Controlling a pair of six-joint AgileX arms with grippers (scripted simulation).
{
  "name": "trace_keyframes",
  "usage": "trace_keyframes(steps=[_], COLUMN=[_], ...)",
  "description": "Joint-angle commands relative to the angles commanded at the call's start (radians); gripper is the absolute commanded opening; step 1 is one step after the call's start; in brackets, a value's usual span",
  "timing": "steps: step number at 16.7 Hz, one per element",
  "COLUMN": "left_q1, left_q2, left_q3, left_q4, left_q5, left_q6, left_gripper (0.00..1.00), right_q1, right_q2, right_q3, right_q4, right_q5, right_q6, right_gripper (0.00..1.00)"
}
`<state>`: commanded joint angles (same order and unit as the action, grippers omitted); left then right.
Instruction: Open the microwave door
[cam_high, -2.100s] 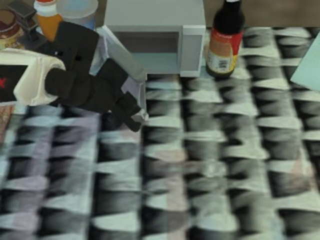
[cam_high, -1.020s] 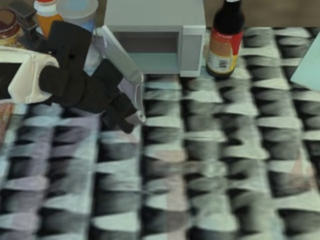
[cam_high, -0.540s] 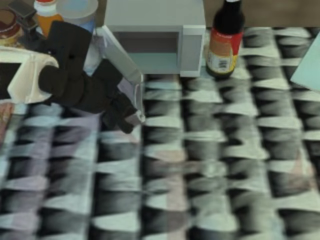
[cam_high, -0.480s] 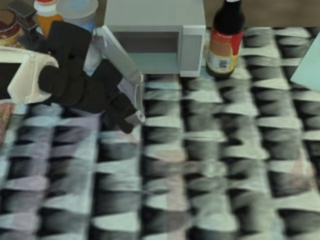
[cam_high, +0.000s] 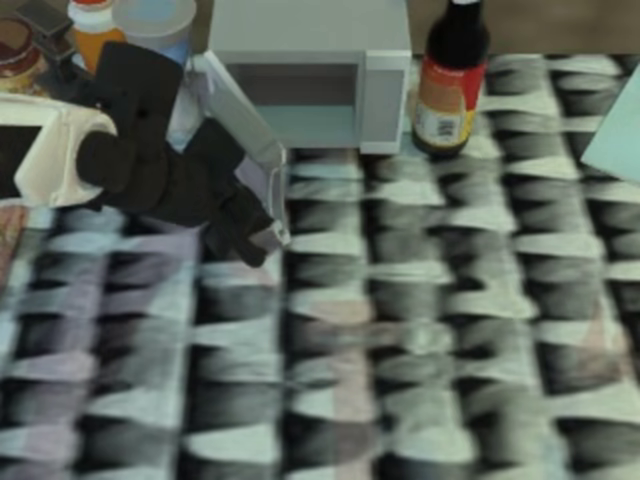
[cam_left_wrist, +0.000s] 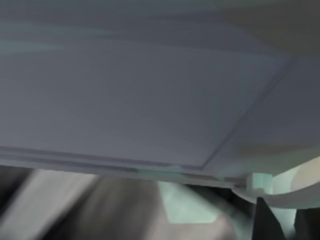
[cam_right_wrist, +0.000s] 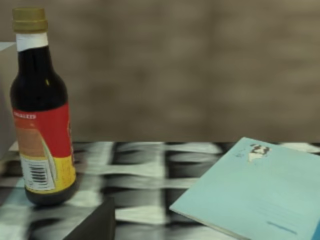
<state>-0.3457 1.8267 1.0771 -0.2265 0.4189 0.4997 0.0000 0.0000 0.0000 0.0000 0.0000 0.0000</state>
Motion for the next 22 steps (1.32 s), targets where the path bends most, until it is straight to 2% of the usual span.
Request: trace_keyframes(steps=[4, 11, 22], left_q1=[-0.004, 0.031, 0.031], left_q2=[0.000, 0.001, 0.001], left_q3=[-0.005, 0.007, 0.007], left_q4=[-0.003, -0.039, -0.039], left_q5=[0.007, 0.046, 0.046], left_q6=[-0.001, 0.077, 0.078], left_gripper=[0.00, 0.00, 0.00], right_q1=[0.000, 0.000, 0.000], right_q2=[0.000, 0.000, 0.000], right_q3=[0.000, 0.000, 0.000], right_q4=[0.000, 0.000, 0.000], right_q5=[0.000, 0.000, 0.000], right_q6=[0.000, 0.000, 0.000], right_gripper=[1.00, 1.00, 1.00])
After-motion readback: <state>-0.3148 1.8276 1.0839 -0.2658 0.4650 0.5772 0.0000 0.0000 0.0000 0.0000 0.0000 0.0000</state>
